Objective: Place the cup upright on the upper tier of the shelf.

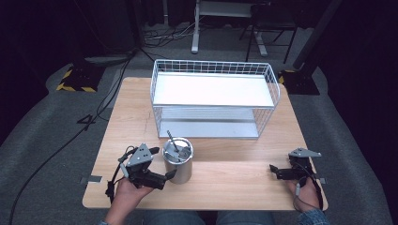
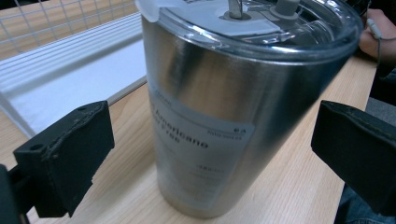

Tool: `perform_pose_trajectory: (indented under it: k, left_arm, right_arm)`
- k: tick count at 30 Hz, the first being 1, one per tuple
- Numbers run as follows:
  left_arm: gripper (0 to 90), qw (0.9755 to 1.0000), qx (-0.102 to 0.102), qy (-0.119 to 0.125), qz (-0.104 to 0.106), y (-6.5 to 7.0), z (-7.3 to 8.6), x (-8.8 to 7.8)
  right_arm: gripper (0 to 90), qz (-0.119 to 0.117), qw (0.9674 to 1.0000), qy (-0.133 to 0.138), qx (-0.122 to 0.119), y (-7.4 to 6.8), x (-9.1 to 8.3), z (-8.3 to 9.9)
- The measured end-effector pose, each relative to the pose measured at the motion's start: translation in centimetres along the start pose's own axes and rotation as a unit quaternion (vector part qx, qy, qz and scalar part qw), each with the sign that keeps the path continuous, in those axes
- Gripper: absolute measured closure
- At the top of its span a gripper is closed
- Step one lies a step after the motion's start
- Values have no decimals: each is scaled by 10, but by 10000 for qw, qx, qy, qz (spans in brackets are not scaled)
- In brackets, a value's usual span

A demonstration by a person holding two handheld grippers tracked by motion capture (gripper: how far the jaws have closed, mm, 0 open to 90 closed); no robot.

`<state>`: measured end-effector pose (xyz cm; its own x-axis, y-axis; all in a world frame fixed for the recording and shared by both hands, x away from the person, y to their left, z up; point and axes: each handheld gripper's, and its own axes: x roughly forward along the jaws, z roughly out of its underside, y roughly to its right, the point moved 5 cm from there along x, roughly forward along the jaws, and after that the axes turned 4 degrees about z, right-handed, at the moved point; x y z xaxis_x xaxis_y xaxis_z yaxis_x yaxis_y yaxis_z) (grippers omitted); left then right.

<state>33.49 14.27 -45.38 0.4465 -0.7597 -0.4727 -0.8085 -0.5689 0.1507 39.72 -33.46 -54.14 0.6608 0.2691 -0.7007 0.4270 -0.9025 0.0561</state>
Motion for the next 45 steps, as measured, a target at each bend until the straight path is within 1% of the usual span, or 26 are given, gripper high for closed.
perform_pose_trajectory:
  k: [3, 6, 7, 8, 9, 10, 11, 14, 15, 19, 20, 21, 26, 28, 29, 33, 38, 40, 42, 43, 45]
  left_arm:
    - [0, 10000, 11, 4, 67, 1, 0, 8]
    - [0, 10000, 30, -15, 74, 2, 0, 11]
    - [0, 9999, 10, 8, 111, 3, 0, 16]
    - [0, 9999, 10, 8, 111, 3, 0, 16]
    - [0, 9999, -22, 12, 147, 2, 1, 20]
    - [0, 9999, -22, 12, 147, 2, 1, 20]
    - [0, 9998, -11, -4, 181, 1, 2, 25]
    - [0, 9999, -17, -8, 168, 1, 2, 30]
    - [0, 9999, 17, -8, 148, 1, 2, 32]
    - [0, 9998, 81, 128, 119, 1, 1, 41]
    - [0, 9998, 81, 128, 119, 1, 1, 41]
    - [0, 9997, 116, 179, 143, 1, 0, 44]
    - [0, 9995, 172, 211, 146, 1, 0, 48]
    - [3, 9995, 209, 205, 109, 1, 0, 51]
    - [6, 9995, 279, 171, 52, 2, 0, 53]
    - [22, 9993, 331, 177, 41, 2, 0, 53]
    - [31, 9992, 368, 149, -7, 3, -1, 53]
    - [32, 9992, 373, 157, 7, 3, -1, 53]
    - [33, 9992, 382, 117, 12, 4, -1, 53]
    - [33, 9992, 392, 97, 6, 3, -2, 53]
    - [34, 9994, 337, 91, 29, 4, -2, 52]
  right_arm:
    - [5, 0, 10000, 0, 0, 0, 0, 0]
    - [5, 0, 10000, 0, 1, 0, 0, 0]
    - [5, 0, 10000, 0, 0, 0, 0, 0]
    - [5, 0, 10000, 0, 0, 0, 0, 0]
    - [5, 0, 10000, 1, 0, 0, 0, 0]
    - [5, 0, 10000, 1, 0, 0, 0, 0]
    - [5, 0, 10000, 0, 0, 0, 0, 0]
    - [5, 0, 10000, 0, 1, 0, 0, 0]
    - [5, 0, 10000, 1, 1, 0, 0, 0]
    - [5, 12, 10000, -1, 12, 0, 0, 0]
    - [5, 12, 10000, -1, 12, 0, 0, 0]
    - [5, 18, 10000, 0, 19, 0, 0, 0]
    - [5, 24, 10000, 0, 23, 0, 0, 0]
    - [5, 31, 10000, 0, 24, 0, 0, 0]
    - [5, 32, 10000, -2, 26, 0, 0, 0]
    - [5, 36, 10000, -2, 29, 0, 0, 0]
    - [6, 52, 10000, 4, 38, 0, 0, 0]
    - [34, 65, 10000, 26, 34, -1, -1, 0]
    - [67, 9, 10000, 85, -3, -2, -2, 0]
    - [71, -2, 9999, 99, -16, -2, -2, 0]
    - [71, -3, 9999, 100, -13, -2, -2, 0]
